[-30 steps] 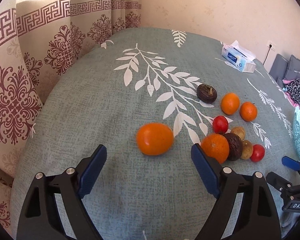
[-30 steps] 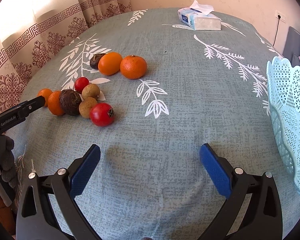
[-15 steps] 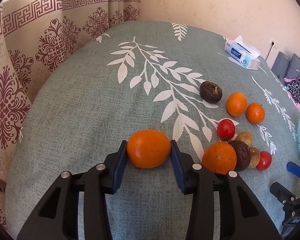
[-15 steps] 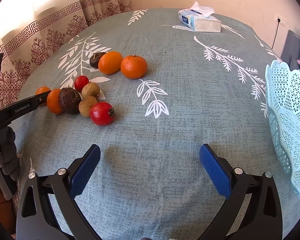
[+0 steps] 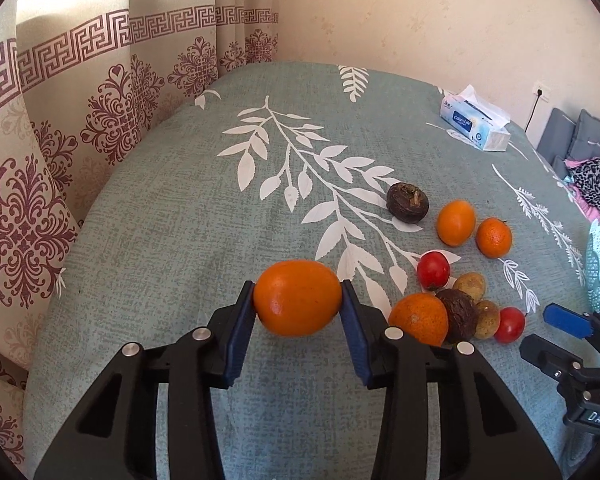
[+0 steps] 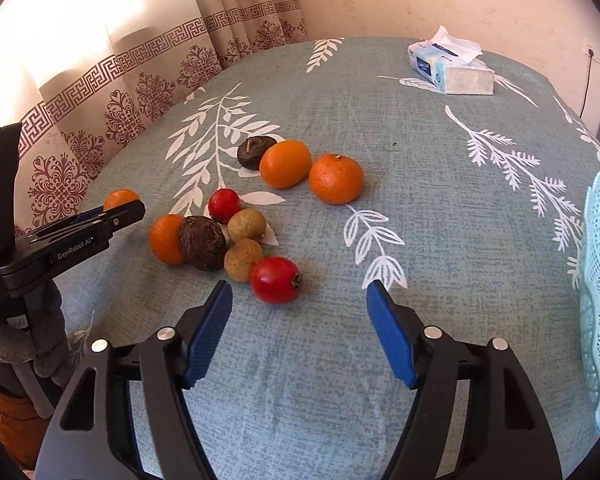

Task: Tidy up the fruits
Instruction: 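Hold the orange in the left tool while the right tool grasps the red tomato, then carry the tomato into the blue basket with the right tool and release it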

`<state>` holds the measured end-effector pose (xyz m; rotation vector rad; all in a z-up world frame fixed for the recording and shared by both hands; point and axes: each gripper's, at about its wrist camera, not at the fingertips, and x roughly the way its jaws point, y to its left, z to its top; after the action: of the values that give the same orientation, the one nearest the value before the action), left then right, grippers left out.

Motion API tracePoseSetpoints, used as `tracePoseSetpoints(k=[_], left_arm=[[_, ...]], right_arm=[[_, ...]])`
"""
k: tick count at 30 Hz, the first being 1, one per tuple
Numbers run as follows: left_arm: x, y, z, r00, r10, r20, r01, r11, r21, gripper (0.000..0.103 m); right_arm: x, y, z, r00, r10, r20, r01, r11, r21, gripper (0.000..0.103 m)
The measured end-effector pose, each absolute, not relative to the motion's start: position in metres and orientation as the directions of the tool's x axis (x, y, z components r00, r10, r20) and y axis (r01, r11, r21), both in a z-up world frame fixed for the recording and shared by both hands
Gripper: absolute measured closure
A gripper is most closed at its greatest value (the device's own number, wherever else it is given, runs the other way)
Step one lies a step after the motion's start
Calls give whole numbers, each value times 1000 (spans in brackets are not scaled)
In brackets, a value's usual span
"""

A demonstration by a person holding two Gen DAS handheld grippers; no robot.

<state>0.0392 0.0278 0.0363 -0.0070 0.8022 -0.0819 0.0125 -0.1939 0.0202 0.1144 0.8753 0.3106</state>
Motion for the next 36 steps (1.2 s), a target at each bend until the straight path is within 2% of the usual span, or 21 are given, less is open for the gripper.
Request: tracePoseSetpoints(k=[4, 8, 11, 22, 36], left_arm=[[37, 26, 40, 698, -82, -711, 79, 996, -38, 61], [35, 25, 41, 701, -86, -708, 83, 996, -38, 61], [34, 21, 43, 703, -87, -706, 87, 996, -35, 61], [26, 11, 43, 712, -83, -697, 108, 994, -8, 61], [3, -17, 57, 740, -118, -662, 166, 986, 10, 61]], right_arm=[[24, -187, 14, 565, 357, -744, -245, 933, 262, 54], [28, -183, 9, 550, 378, -745, -261, 925, 277, 60], [27, -183, 9, 550, 387, -740, -266, 921, 283, 73], [10, -193, 22, 599, 359, -715, -246, 933, 263, 73], [-16, -222, 58, 746, 122, -654, -96, 992, 77, 73]])
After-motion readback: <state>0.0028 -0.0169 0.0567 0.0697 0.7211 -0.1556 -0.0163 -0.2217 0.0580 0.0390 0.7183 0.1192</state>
